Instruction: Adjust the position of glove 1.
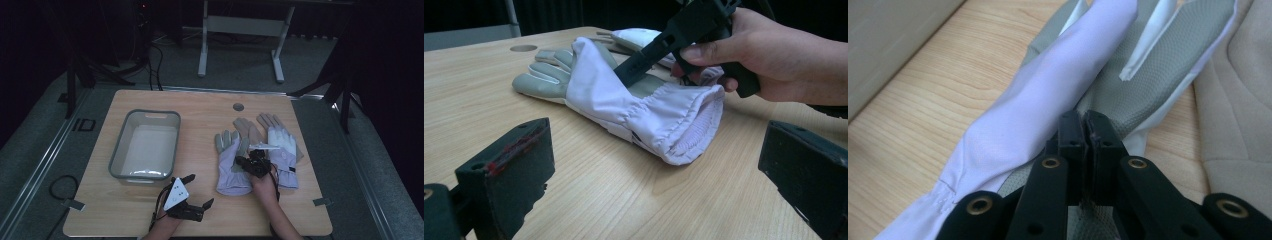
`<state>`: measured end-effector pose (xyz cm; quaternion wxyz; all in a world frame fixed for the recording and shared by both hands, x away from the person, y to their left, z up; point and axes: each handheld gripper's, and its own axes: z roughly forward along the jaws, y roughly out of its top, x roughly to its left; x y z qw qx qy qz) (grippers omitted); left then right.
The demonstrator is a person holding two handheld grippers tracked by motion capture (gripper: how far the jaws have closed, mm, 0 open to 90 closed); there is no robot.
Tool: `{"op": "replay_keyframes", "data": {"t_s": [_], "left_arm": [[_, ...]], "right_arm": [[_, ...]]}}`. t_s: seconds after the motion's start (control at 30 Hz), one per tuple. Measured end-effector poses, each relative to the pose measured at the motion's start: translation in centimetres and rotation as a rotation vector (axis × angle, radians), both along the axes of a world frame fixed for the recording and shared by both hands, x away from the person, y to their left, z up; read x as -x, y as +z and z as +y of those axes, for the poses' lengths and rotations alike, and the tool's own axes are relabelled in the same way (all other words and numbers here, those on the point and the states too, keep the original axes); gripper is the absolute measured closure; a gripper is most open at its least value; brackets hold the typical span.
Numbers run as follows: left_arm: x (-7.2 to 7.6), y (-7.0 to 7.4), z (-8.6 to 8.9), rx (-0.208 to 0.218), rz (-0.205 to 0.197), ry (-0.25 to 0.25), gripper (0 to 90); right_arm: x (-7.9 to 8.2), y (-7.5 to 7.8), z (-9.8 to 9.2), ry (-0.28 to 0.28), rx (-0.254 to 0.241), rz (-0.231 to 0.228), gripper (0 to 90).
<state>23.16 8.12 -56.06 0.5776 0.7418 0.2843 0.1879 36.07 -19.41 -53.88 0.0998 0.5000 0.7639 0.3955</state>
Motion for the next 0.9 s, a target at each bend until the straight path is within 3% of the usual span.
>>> {"op": "replay_keyframes", "data": {"t_s": [0.2,0.4,0.43,0.5,0.63,0.8,0.83,0.9], "left_arm": [[0.0,0.0,0.0,0.003,0.003,0.001,1.5],[0.0,0.0,0.0,0.001,0.001,0.002,1.5],[0.0,0.0,0.0,0.002,0.0,0.003,1.5],[0.0,0.0,0.0,0.002,0.0,0.004,1.5],[0.0,0.0,0.0,0.005,0.002,0.005,1.5],[0.0,0.0,0.0,0.001,0.001,0.008,1.5],[0.0,0.0,0.0,0.001,0.001,0.008,1.5],[0.0,0.0,0.0,0.003,0.001,0.009,1.5]], "right_arm": [[0.0,0.6,-0.3,0.009,-0.002,0.006,73.1],[0.6,2.8,-1.5,0.025,0.033,-0.077,59.1],[0.7,3.5,-2.5,0.03,0.037,-0.105,55.6],[0.6,4.2,-3.5,0.034,0.053,-0.117,52.7],[0.5,5.5,-6.3,0.014,0.099,-0.152,53.4],[0.0,6.1,-10.2,-0.022,0.154,-0.161,55.5],[-0.2,6.2,-11.7,-0.032,0.164,-0.158,55.5],[-0.3,6.2,-12.3,-0.041,0.175,-0.153,55.5]]}}
